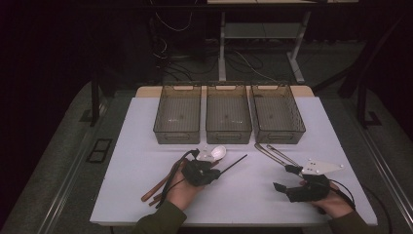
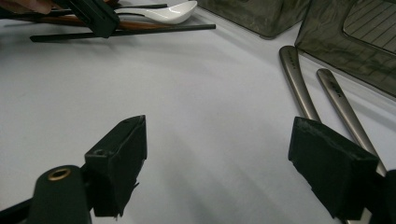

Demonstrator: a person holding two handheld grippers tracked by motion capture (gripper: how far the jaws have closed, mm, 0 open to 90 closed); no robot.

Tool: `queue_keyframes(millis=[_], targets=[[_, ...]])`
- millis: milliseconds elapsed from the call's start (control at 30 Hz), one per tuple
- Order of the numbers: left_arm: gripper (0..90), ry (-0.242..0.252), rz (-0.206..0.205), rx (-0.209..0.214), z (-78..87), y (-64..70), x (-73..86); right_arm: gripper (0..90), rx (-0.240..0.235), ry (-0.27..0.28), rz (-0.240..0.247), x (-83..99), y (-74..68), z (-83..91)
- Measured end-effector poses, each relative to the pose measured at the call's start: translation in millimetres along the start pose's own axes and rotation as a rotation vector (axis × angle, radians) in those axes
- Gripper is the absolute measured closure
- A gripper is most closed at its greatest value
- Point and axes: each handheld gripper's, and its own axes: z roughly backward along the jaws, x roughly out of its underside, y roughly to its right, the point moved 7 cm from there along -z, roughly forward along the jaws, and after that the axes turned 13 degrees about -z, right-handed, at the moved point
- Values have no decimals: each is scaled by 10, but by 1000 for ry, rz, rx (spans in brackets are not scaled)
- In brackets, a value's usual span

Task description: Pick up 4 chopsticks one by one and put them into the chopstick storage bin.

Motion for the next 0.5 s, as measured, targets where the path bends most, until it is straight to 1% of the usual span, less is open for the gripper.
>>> queue_keyframes(millis=[33,100,233,367,500], targets=[[856,-2,-6,3,9,-2,-4,193,-1,-2,0,2,-2,-2],[856,6,0,7,17,1,-21,193,-7,-2,-1,3,-11,-8],[856,13,-11,17,39,3,-47,192,-16,-4,-5,9,-18,-25],[856,27,-14,17,67,-8,-70,192,-17,-12,-10,18,-7,-50],[857,47,-9,12,94,-24,-93,192,-18,-11,-8,17,-15,-54]])
